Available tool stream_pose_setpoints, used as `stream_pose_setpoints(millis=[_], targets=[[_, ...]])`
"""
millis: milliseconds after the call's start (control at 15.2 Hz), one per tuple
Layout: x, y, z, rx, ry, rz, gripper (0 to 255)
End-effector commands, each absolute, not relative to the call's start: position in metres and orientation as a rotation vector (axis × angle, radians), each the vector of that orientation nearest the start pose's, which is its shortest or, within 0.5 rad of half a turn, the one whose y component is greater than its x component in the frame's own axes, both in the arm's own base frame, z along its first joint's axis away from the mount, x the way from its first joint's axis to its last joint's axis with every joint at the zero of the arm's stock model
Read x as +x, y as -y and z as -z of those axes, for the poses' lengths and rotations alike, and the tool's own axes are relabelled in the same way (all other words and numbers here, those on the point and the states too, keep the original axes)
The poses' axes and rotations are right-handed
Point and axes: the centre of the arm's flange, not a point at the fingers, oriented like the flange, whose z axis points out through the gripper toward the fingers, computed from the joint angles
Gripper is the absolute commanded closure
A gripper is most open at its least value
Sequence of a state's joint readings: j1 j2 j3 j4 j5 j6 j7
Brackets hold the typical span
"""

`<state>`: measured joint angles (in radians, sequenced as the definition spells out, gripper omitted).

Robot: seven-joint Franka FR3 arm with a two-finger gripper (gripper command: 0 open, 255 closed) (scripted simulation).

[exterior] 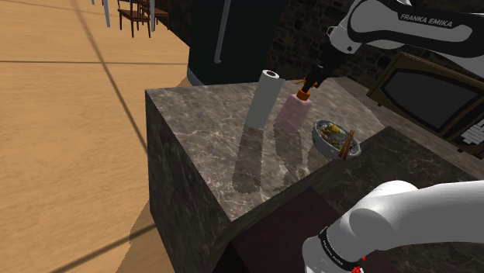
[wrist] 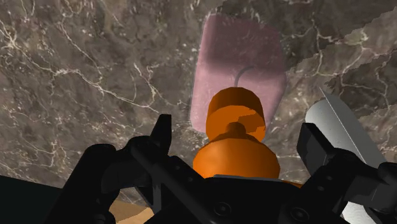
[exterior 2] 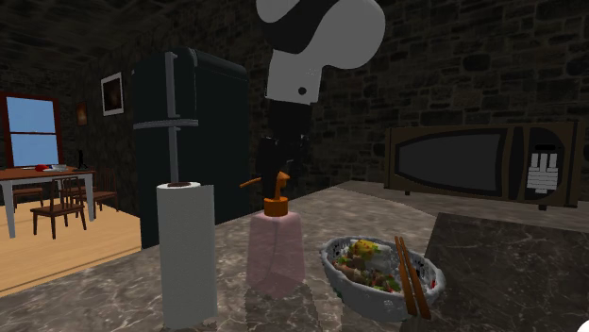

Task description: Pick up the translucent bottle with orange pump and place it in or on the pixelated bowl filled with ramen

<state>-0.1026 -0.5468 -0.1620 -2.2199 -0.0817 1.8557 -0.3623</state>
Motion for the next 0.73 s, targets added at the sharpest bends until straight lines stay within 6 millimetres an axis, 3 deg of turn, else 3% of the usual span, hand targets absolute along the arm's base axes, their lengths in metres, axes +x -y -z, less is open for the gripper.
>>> stream_pose_setpoints(millis=[0, 660], targets=[[0.3856, 0.1242, -0.5959, -3.173, 0.206, 0.271, 255], [0.3856, 0.1242, -0.6011, -3.173, 0.206, 0.271, 255]])
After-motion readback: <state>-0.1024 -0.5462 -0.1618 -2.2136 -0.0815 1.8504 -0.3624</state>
